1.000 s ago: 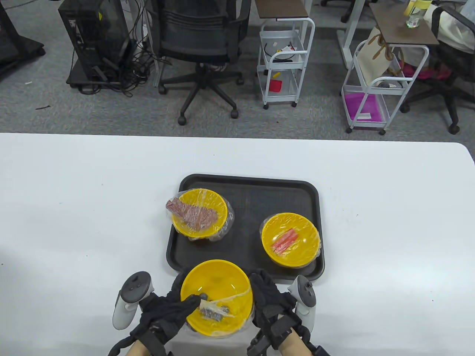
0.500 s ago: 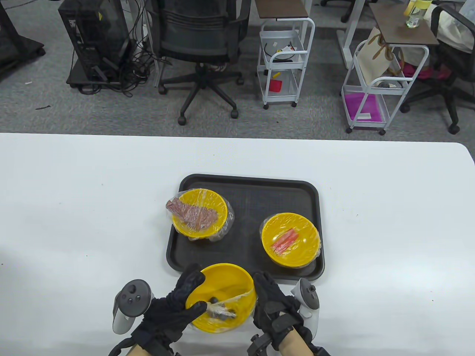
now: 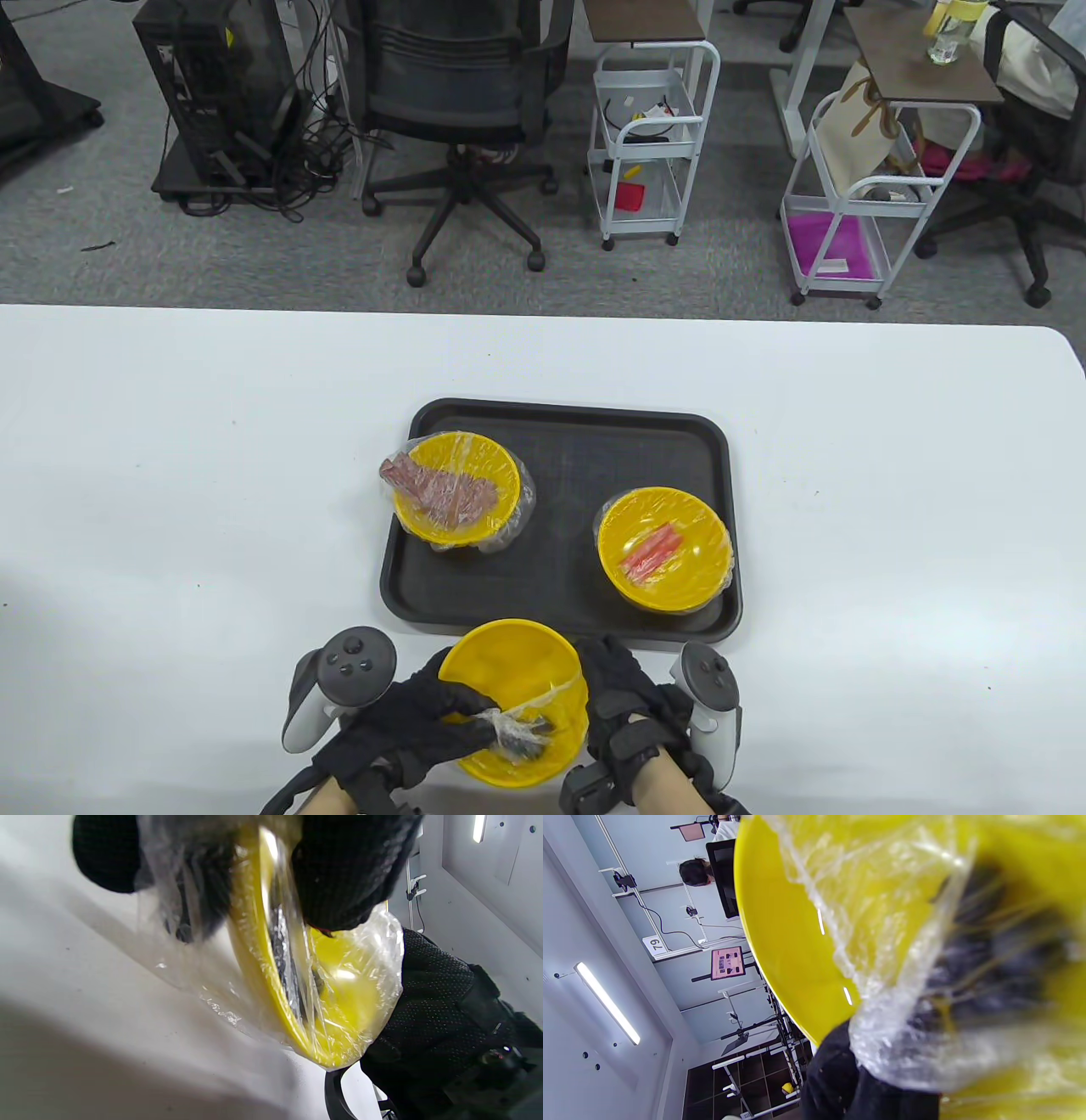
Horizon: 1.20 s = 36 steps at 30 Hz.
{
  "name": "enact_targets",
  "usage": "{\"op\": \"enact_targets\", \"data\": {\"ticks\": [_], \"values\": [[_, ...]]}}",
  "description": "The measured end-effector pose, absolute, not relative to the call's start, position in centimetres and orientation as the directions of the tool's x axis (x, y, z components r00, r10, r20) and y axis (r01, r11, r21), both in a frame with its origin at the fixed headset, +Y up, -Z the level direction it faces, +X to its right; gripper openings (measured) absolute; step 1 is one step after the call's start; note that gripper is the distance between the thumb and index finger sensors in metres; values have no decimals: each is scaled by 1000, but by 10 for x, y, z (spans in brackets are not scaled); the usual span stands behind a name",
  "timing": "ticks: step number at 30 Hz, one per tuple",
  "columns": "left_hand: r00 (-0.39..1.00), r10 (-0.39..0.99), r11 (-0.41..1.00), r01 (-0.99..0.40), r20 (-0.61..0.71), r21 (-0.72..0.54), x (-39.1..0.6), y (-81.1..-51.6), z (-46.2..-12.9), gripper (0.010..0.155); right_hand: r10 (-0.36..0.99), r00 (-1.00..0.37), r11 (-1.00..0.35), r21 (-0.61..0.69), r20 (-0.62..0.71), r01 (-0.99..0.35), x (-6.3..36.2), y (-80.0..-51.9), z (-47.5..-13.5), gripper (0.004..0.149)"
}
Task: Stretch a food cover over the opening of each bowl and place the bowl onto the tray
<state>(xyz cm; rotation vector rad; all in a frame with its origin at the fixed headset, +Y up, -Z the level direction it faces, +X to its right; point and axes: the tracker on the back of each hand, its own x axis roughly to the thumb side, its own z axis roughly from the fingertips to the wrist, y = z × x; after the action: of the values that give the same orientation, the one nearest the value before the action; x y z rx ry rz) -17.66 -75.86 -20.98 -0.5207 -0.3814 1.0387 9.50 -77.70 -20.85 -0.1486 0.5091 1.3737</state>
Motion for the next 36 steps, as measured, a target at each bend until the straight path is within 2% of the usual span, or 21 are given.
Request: {"op": "enact_targets", "data": {"ticks": [6,10,14,17,19,23,28,33,36], "values": [[360,932,325,-773,45,-544,-186,-760,-210,37,879,114,250,244,-463,-937,91,-782,-211,41],[307,944,322,-795,118,-514,-189,-753,-207,38,871,80,241,279,-485,-930,93,-787,-211,41],[277,951,307,-808,136,-503,-191,-750,-206,39,898,60,176,231,-436,-957,89,-787,-210,41],[274,955,298,-872,116,-388,-196,-757,-204,39,914,57,164,237,-403,-958,84,-786,-208,41],[212,975,218,-885,60,-412,-198,-762,-206,39,919,84,181,222,-385,-958,82,-783,-207,41],[90,995,72,-935,-37,-347,-195,-776,-204,38,941,103,176,207,-322,-962,82,-777,-207,41],[14,985,-50,-933,-174,-356,-191,-793,-203,38,961,81,135,194,-263,-972,83,-770,-204,40],[-126,940,-244,-898,-318,-367,-189,-810,-207,39,948,108,179,221,-299,-959,83,-772,-207,39],[-122,916,-273,-887,-382,-372,-187,-813,-207,39,936,125,203,213,-330,-956,84,-774,-207,39]]}}
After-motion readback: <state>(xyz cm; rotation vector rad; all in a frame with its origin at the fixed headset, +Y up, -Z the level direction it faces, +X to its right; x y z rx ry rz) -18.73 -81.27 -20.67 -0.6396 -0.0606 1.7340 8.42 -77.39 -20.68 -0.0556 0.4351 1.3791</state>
